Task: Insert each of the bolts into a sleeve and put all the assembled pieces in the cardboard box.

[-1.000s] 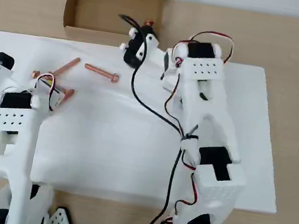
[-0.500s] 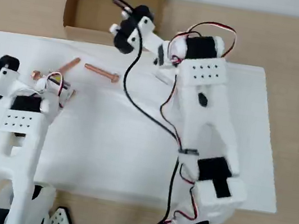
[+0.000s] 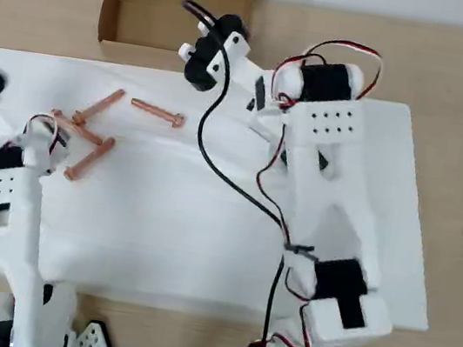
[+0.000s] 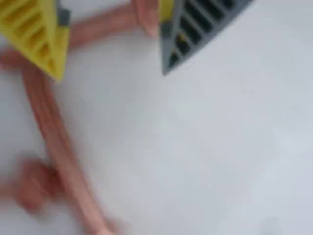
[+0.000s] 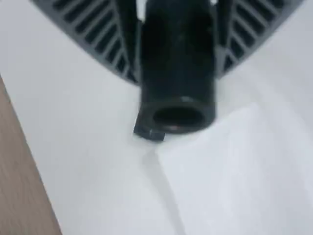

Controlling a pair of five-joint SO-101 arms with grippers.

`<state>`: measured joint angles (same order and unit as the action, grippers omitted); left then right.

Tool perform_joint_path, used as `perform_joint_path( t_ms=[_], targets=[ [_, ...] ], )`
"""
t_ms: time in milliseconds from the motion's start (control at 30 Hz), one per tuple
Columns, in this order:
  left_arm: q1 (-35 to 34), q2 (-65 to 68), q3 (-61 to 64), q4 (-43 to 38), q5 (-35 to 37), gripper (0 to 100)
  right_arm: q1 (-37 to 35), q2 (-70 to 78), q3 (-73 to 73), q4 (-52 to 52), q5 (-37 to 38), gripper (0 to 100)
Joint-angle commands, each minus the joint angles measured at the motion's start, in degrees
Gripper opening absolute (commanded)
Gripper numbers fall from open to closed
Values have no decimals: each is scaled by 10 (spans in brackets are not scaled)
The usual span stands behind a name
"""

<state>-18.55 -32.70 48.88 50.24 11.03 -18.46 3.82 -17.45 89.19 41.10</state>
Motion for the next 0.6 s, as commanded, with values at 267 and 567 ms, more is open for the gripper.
perform_joint_path(
  t_ms=[267,567],
  targets=[
    [4,0,-63,-46,-91,146,46,-80,12,44,-4,11],
    [-16,114,-48,-104,262,119,44,-81,44,46,-6,11]
  ],
)
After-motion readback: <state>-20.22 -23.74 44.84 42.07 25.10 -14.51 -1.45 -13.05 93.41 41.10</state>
